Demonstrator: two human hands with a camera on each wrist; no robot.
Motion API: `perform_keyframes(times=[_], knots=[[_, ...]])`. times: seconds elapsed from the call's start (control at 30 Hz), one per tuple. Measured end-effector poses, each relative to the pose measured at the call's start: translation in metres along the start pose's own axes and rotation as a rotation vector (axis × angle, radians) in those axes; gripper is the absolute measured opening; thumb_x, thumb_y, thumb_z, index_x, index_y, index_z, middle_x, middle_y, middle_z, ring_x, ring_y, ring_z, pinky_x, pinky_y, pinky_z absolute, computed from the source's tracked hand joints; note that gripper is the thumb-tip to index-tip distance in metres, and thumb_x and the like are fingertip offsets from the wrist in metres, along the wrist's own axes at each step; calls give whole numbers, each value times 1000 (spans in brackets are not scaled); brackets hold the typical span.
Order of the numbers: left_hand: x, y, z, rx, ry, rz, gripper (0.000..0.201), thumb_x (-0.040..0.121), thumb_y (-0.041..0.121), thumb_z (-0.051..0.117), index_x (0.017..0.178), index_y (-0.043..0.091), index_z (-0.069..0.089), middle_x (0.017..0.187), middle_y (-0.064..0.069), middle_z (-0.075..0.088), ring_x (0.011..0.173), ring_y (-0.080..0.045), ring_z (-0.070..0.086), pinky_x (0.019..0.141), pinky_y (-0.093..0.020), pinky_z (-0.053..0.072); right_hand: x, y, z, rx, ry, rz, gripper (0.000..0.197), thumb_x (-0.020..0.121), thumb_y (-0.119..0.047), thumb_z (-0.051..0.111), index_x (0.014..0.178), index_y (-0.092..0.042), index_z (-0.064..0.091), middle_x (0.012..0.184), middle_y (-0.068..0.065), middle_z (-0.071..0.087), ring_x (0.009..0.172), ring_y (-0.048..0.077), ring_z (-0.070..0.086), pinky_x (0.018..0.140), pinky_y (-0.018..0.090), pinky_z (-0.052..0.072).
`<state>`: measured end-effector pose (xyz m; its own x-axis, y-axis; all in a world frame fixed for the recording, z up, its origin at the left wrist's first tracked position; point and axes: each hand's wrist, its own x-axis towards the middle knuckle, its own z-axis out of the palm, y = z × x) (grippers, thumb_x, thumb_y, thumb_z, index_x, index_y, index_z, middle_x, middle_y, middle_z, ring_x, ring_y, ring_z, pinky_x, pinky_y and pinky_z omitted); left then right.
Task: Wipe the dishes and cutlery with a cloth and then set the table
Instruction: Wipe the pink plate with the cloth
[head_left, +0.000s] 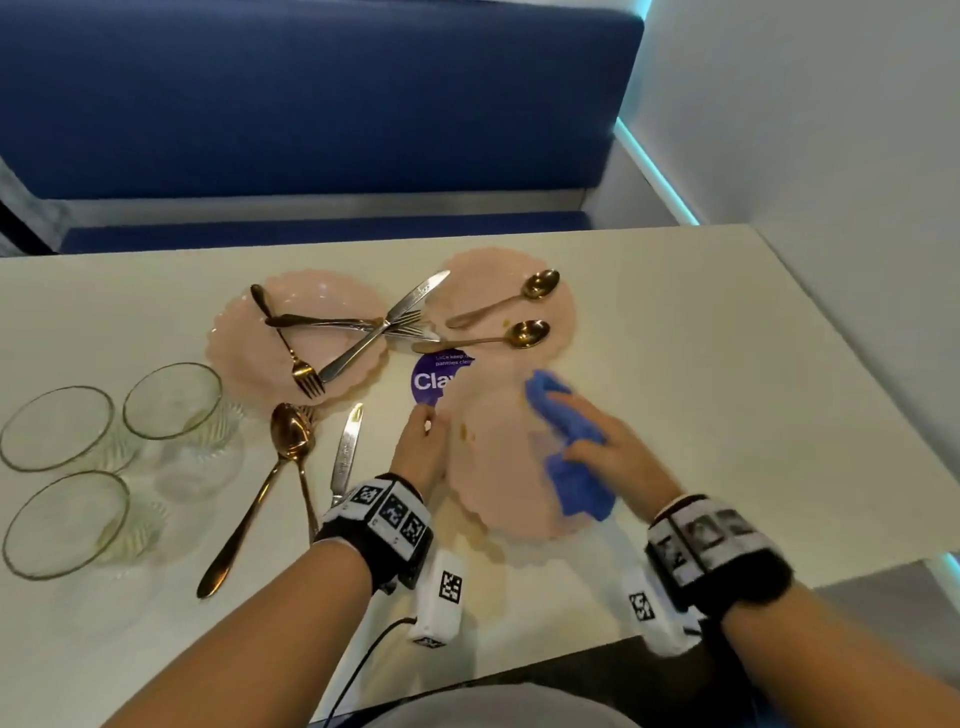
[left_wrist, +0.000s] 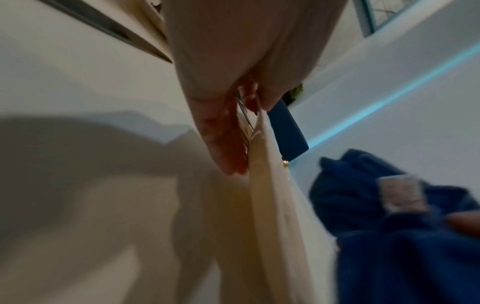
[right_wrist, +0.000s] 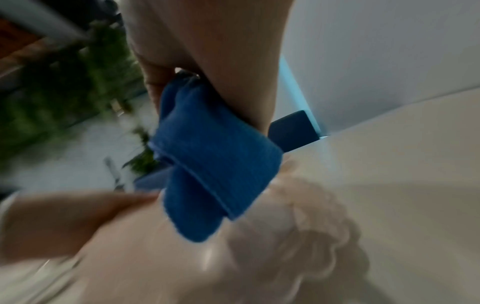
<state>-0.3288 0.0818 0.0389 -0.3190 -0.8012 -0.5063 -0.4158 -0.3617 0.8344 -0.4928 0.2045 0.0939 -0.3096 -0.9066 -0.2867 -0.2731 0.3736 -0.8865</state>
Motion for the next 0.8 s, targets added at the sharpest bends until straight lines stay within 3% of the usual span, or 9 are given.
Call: perform_keyframes(times=[0.1,0.2,0.23,0.3,0.37,0.5,0.63,0.7,0.8], knots=[[-4,0,6,-186,66,21,23,97,38,37,94,19,49,93,-10,60,81,-22,55,64,-30,44,-10,21,46,-409,-341,-189,71,80,-39,49,144,-13,31,148,-7,26,136,4,21,114,26,16],[-11,5,6,-310,16,-1,52,89,55,41,116,15,59,115,-3,65,106,-18,60,98,-35,45,-15,31,72,-593,-422,-334,63,93,-40,32,149,-17,15,153,-12,-4,139,0,-8,115,29,-7],[-12,8,6,-338,5,-14,55,87,59,41,115,16,62,114,-3,66,105,-17,62,99,-34,46,-8,30,72,-595,-399,-361,61,94,-39,28,149,-17,13,152,-14,-6,140,-1,-9,115,27,-8],[-16,19,4,-312,35,10,49,94,53,34,104,15,64,94,-2,69,86,-10,64,78,-13,51,8,19,67,-632,-348,-419,59,95,-38,26,149,-17,13,154,-12,-2,140,-1,-6,114,25,-6],[-22,33,3,-269,81,52,45,97,47,30,93,16,63,76,3,62,70,-5,58,55,-6,46,25,11,59,-703,-276,-478,55,97,-37,24,148,-19,18,157,-7,9,142,1,0,113,27,-3],[-30,42,8,-280,154,86,43,97,47,31,87,17,59,75,1,62,70,-11,58,70,-29,49,57,2,34,-895,-84,-447,65,88,-51,9,147,-27,23,157,-8,18,144,7,12,113,36,2],[-32,44,10,-391,213,17,37,95,49,35,97,18,55,78,-1,59,75,-19,56,82,-37,49,63,11,-7,-941,71,-324,76,82,-57,9,140,-20,41,147,0,40,135,18,37,107,40,29],[-34,45,12,-385,229,-8,40,95,49,36,103,16,57,84,-4,61,76,-21,56,80,-36,51,46,26,-11,-863,100,-328,71,86,-52,17,133,-10,51,137,9,51,124,27,49,101,42,40],[-38,48,16,-375,247,22,48,96,48,34,114,10,58,86,-4,59,69,-13,52,57,-23,42,10,51,2,-648,207,-299,61,89,-41,27,123,0,58,126,16,56,112,31,56,99,40,44]])
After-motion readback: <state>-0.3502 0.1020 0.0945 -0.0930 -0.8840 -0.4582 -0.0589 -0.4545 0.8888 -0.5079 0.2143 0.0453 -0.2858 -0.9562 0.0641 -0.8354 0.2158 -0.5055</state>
